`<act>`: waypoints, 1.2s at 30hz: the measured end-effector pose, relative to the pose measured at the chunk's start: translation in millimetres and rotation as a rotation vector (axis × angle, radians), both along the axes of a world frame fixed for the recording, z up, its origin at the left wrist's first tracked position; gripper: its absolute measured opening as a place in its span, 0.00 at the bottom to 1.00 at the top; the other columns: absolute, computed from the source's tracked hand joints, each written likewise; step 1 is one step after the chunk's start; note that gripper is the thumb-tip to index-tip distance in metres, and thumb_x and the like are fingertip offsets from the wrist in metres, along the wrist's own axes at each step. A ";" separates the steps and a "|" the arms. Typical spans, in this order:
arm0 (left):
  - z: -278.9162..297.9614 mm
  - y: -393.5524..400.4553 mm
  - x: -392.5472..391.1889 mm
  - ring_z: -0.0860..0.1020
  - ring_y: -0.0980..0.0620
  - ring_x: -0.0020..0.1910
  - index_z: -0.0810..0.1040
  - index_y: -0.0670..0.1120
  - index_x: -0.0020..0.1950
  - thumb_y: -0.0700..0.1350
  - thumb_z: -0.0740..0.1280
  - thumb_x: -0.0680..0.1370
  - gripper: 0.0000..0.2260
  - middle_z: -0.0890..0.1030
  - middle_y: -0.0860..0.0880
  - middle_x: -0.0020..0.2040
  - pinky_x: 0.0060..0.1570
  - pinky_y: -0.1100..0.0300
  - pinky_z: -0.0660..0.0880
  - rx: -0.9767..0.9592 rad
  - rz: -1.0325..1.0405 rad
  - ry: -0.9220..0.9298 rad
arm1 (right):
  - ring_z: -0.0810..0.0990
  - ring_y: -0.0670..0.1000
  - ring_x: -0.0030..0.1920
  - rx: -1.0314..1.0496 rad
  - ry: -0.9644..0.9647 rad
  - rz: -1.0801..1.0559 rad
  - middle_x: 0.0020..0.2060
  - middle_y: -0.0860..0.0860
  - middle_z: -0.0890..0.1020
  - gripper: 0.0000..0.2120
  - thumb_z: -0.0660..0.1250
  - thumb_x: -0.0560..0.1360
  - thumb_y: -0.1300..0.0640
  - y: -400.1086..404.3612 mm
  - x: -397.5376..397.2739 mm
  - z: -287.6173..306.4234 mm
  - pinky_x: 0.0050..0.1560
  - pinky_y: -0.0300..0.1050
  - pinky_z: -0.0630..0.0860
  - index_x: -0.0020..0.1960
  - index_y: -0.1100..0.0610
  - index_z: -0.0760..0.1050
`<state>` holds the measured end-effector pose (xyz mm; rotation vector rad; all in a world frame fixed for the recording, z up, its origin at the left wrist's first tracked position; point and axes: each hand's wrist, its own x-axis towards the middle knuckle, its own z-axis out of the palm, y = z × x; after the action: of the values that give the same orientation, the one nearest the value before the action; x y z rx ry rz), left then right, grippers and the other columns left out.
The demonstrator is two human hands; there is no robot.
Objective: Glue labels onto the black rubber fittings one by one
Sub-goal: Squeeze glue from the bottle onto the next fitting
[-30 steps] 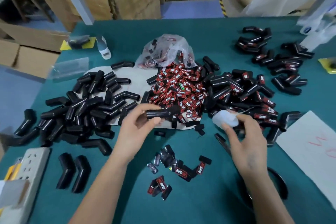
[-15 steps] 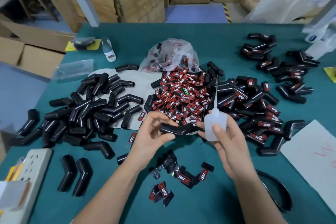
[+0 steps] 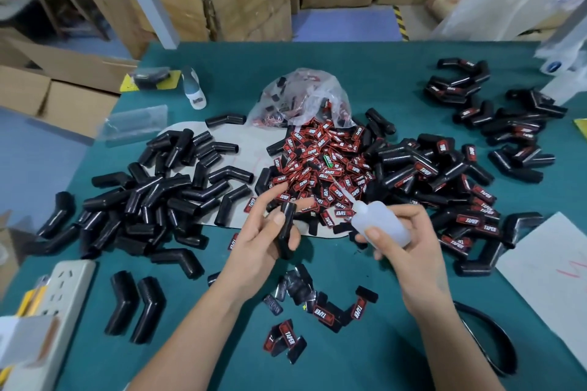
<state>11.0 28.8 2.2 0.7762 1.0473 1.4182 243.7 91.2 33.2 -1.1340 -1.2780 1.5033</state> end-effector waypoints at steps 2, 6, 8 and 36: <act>0.3 0.2 -1.7 0.74 0.52 0.40 0.74 0.49 0.76 0.42 0.61 0.86 0.18 0.79 0.40 0.71 0.46 0.59 0.74 -0.021 -0.005 -0.034 | 0.88 0.51 0.45 0.031 -0.014 -0.042 0.48 0.52 0.88 0.23 0.80 0.65 0.31 0.7 4.6 2.4 0.37 0.34 0.77 0.54 0.39 0.78; -3.2 -2.1 -5.8 0.79 0.51 0.51 0.67 0.49 0.82 0.34 0.64 0.83 0.28 0.76 0.42 0.75 0.60 0.56 0.76 0.013 -0.081 -0.023 | 0.87 0.51 0.43 0.041 0.001 -0.090 0.52 0.48 0.85 0.21 0.81 0.65 0.37 0.3 9.3 2.8 0.41 0.36 0.81 0.53 0.40 0.79; -5.2 -0.5 -6.2 0.82 0.44 0.60 0.61 0.48 0.84 0.34 0.62 0.83 0.29 0.74 0.41 0.77 0.66 0.52 0.76 0.020 -0.075 0.023 | 0.86 0.51 0.41 0.042 -0.011 -0.087 0.50 0.48 0.85 0.19 0.79 0.66 0.40 0.1 10.0 2.0 0.43 0.38 0.82 0.53 0.40 0.78; -6.6 0.0 -3.9 0.73 0.38 0.76 0.68 0.41 0.80 0.34 0.60 0.85 0.22 0.73 0.41 0.78 0.76 0.47 0.69 0.032 0.069 0.221 | 0.76 0.48 0.32 0.385 -0.351 -0.075 0.47 0.38 0.84 0.14 0.75 0.72 0.45 -14.9 5.9 -2.3 0.29 0.43 0.71 0.54 0.32 0.76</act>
<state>7.1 28.8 -4.4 0.9439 1.2331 1.4330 249.6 76.3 30.9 -1.2006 -1.6561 0.9702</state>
